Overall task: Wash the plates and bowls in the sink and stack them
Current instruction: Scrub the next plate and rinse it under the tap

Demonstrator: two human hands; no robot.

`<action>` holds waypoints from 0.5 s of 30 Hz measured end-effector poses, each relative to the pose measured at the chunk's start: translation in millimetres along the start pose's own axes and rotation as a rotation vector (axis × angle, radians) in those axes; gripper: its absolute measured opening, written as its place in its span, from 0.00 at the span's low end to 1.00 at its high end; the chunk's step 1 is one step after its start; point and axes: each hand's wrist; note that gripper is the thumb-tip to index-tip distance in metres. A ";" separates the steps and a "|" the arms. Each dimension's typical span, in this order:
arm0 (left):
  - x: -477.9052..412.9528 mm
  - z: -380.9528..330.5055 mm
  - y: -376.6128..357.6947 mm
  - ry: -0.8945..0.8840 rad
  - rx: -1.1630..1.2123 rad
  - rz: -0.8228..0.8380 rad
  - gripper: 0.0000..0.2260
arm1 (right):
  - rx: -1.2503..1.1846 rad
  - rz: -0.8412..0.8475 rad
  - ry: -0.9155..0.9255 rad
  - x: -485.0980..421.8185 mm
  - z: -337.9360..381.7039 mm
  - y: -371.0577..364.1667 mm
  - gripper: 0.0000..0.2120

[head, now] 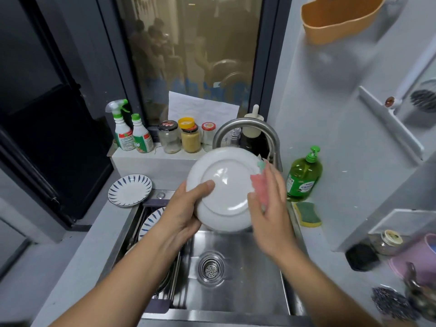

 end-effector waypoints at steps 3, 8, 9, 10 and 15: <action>0.1 11.1 -5.8 0.011 0.128 -0.056 0.22 | -0.055 -0.001 -0.053 32.3 7.3 -26.4 0.34; 3.0 31.3 -6.3 -0.020 0.083 -0.078 0.17 | -0.087 -0.057 -0.208 -14.6 -5.5 -11.7 0.26; 2.0 32.7 -6.2 -0.039 0.055 -0.081 0.18 | -0.109 -0.078 -0.248 -27.7 -6.6 -4.5 0.24; 0.5 33.7 -7.0 -0.053 0.029 -0.084 0.19 | -0.137 -0.102 -0.268 -35.6 -8.0 -0.5 0.22; -8.3 26.8 -5.1 -0.124 -0.010 -0.134 0.21 | -0.152 -0.052 -0.284 7.2 -16.7 -22.0 0.30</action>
Point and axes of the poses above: each hand's wrist, its own x-axis away from the middle knuckle, its own y-axis out of the back of the hand, z = x × y, and after that the axes turned 4 degrees about y, right-handed
